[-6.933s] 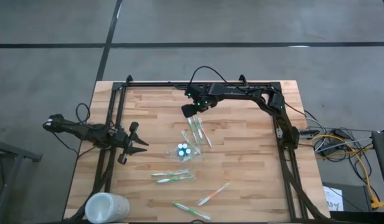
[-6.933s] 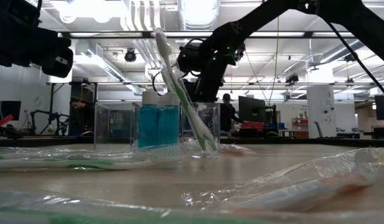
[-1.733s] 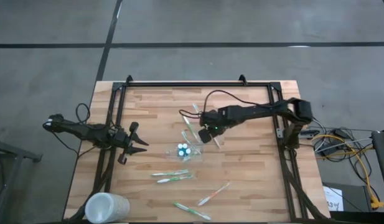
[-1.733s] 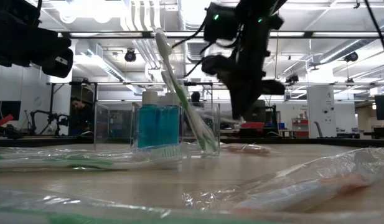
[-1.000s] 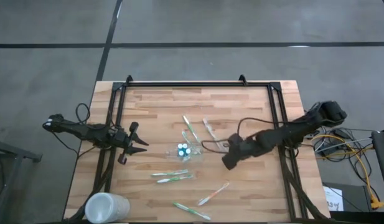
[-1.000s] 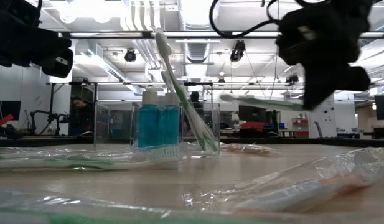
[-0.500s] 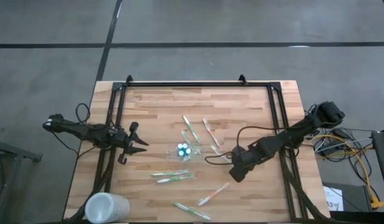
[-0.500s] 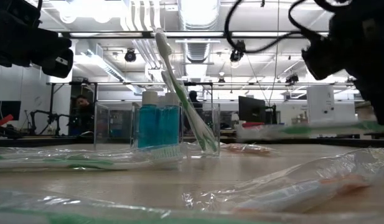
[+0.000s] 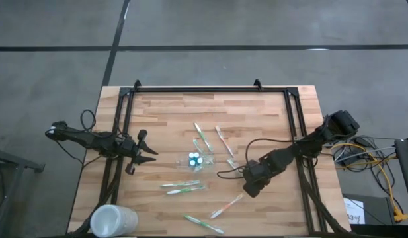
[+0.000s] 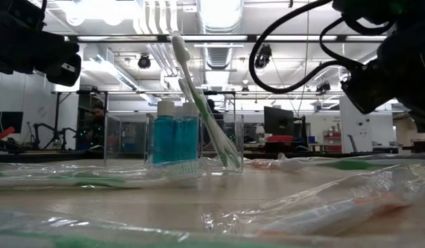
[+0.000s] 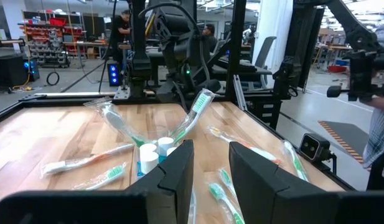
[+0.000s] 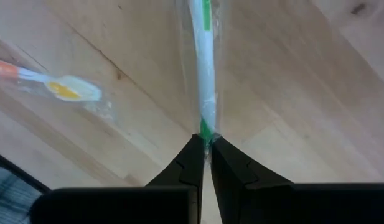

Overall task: Pick & Place toothbrushing station
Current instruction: Put the green toothbrush into the transparent organizer

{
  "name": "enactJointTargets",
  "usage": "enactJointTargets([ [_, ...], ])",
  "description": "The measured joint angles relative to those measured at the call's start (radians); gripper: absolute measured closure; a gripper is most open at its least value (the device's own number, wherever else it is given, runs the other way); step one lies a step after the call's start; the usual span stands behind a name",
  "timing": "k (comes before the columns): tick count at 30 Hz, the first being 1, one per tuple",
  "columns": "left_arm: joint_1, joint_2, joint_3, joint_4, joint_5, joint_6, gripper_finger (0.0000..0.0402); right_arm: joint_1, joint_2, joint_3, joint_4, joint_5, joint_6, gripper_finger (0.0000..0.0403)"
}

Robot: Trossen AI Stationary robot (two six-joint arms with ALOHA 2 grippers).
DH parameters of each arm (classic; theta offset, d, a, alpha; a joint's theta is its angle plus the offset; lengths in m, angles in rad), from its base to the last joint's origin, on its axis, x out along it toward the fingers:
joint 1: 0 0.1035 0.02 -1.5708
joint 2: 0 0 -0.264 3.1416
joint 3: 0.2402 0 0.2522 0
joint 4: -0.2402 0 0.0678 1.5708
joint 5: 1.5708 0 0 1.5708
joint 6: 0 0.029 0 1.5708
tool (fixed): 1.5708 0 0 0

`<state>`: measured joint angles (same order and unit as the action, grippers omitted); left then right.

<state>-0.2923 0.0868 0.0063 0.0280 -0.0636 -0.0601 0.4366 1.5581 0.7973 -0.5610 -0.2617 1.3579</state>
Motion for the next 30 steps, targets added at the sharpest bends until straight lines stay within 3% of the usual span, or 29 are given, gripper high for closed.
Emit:
enactJointTargets([
  [4, 0.000, 0.000, 0.000, 0.000, 0.000, 0.000, 0.0293, 0.004, -0.025, 0.010, -0.005, 0.014, 0.050, 0.0378],
  [16, 0.000, 0.000, 0.000, 0.000, 0.000, 0.000, 0.0293, 0.004, -0.029, 0.001, -0.012, 0.022, 0.067, 0.0303],
  [24, 0.000, 0.000, 0.000, 0.000, 0.000, 0.000, 0.0293, -0.018, -0.106, 0.014, -0.002, 0.239, 0.031, 0.0277],
  [30, 0.000, 0.000, 0.000, 0.000, -0.001, 0.000, 0.0293, -0.114, -0.087, 0.014, 0.046, 0.292, -0.102, 0.0268],
])
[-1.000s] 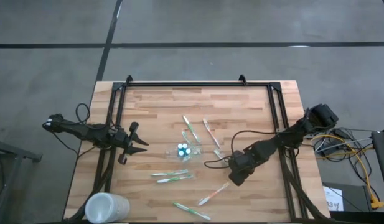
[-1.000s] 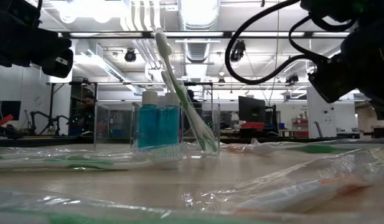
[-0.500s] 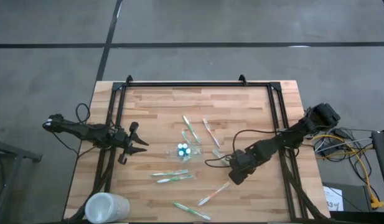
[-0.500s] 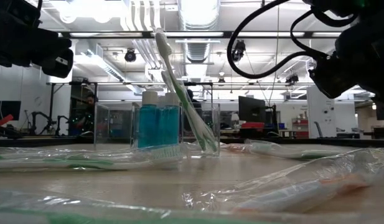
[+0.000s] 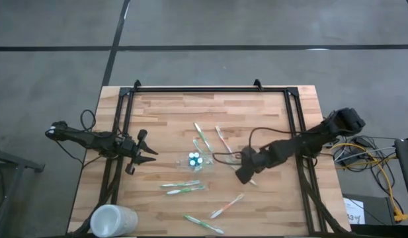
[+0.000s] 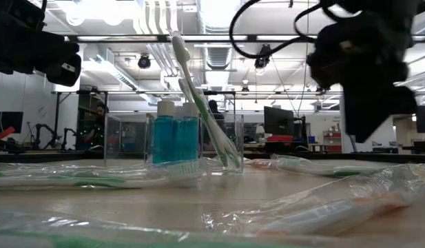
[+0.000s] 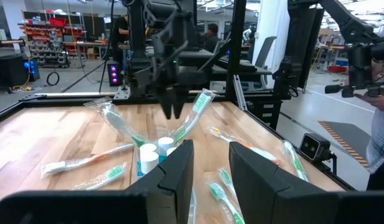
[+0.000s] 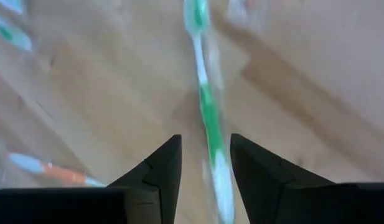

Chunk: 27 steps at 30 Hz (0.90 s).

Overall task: Pick & Place toothbrushing station
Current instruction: Put the green toothbrush into the transparent organizer

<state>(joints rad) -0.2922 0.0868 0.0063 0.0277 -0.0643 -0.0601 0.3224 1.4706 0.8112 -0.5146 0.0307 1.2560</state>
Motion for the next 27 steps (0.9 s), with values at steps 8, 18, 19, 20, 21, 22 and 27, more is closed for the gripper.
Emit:
enactJointTargets([
  [8, 0.000, 0.000, 0.000, 0.000, 0.000, 0.000, 0.0293, -0.141, 0.006, 0.000, 0.094, 0.059, -0.116, 0.0268],
  [18, 0.000, 0.000, 0.000, 0.000, 0.000, 0.000, 0.0293, -0.191, 0.069, 0.000, 0.183, 0.038, -0.227, 0.0241],
  [19, 0.000, 0.000, 0.000, 0.000, 0.000, 0.000, 0.0293, -0.191, 0.084, 0.000, 0.192, 0.034, -0.226, 0.0239],
  [20, 0.000, 0.000, 0.000, 0.000, 0.000, 0.000, 0.0293, -0.192, 0.097, 0.002, 0.203, 0.021, -0.225, 0.0236],
  [21, 0.000, 0.000, 0.000, 0.000, 0.000, 0.000, 0.0293, -0.194, 0.107, 0.003, 0.211, 0.014, -0.226, 0.0234],
  [22, 0.000, 0.000, 0.000, 0.000, 0.000, 0.000, 0.0293, -0.194, 0.121, 0.003, 0.219, 0.011, -0.230, 0.0232],
  [27, 0.000, 0.001, 0.000, 0.000, 0.000, 0.000, 0.0293, -0.195, 0.167, 0.002, 0.288, -0.005, -0.270, 0.0224],
])
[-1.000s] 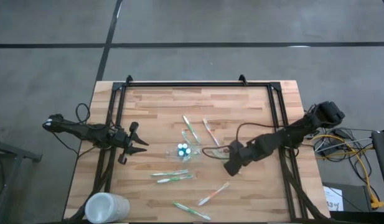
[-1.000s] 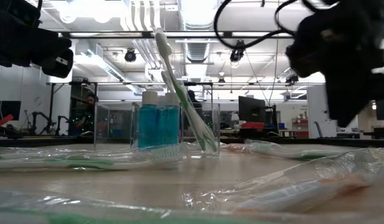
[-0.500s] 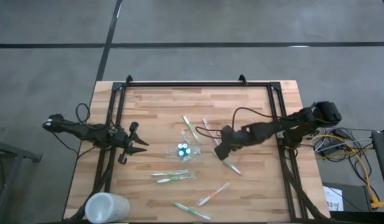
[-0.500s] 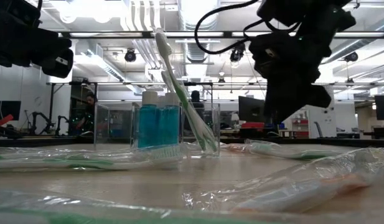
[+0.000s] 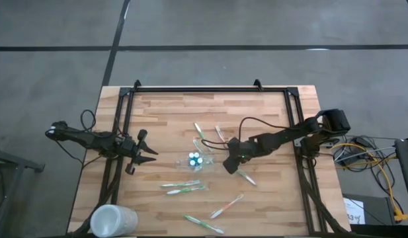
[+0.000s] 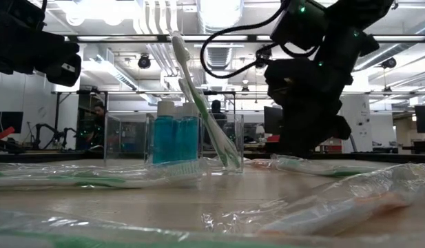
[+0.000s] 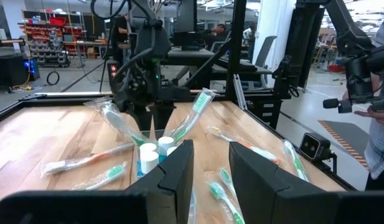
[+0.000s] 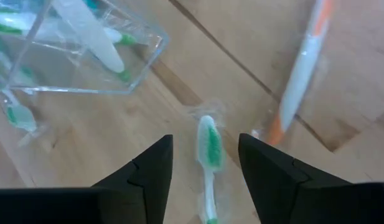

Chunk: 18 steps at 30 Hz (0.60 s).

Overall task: Pick & Place toothbrushing station
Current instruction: Put the green toothbrush into the transparent organizer

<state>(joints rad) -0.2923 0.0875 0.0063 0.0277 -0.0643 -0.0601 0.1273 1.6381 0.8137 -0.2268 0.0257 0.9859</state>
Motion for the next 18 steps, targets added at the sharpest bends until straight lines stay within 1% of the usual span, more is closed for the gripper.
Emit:
enactJointTargets([
  [9, 0.000, 0.001, 0.000, 0.000, 0.000, 0.000, 0.0293, -0.007, 0.071, 0.002, 0.050, 0.000, -0.004, 0.0223],
  [12, 0.000, 0.001, 0.000, 0.000, 0.000, 0.000, 0.0293, -0.008, 0.076, 0.003, 0.056, 0.000, -0.016, 0.0223],
  [15, 0.000, 0.001, 0.000, 0.000, 0.000, 0.000, 0.0293, -0.008, 0.071, 0.002, 0.053, 0.000, -0.039, 0.0230],
  [18, 0.000, 0.001, 0.000, 0.000, 0.000, 0.000, 0.0293, -0.008, 0.071, 0.002, 0.050, 0.001, -0.048, 0.0246],
])
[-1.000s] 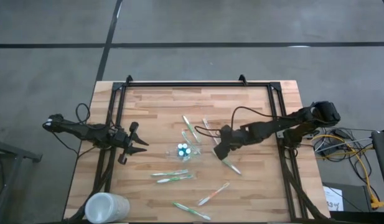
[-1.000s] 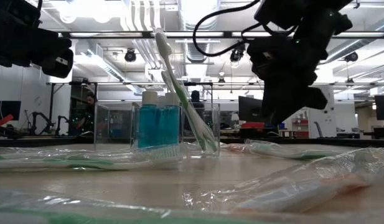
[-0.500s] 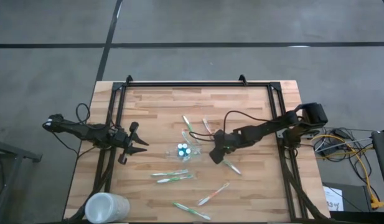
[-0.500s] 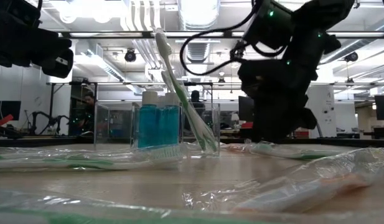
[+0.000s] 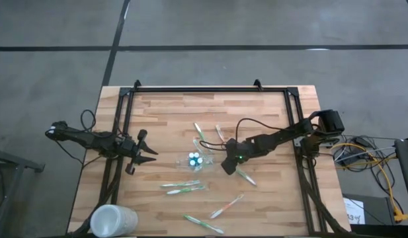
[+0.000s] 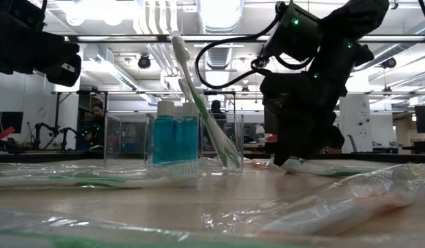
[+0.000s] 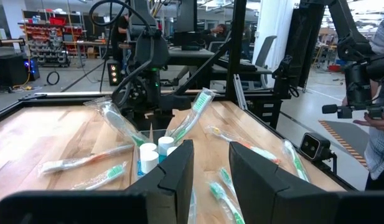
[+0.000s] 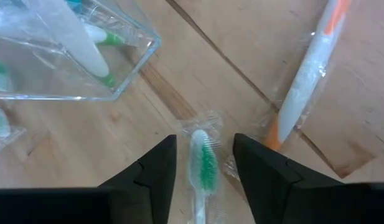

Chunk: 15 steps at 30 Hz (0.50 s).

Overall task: Pick & Place toothbrushing station
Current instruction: Put the green toothbrush into the transparent organizer

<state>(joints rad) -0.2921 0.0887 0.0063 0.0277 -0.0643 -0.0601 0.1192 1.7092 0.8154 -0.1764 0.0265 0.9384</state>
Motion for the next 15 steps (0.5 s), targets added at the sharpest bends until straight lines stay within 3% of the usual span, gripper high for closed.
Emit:
enactJointTargets([
  [15, 0.000, 0.000, 0.000, 0.000, 0.000, 0.000, 0.0293, -0.001, 0.003, -0.002, -0.003, -0.002, 0.026, 0.0380],
])
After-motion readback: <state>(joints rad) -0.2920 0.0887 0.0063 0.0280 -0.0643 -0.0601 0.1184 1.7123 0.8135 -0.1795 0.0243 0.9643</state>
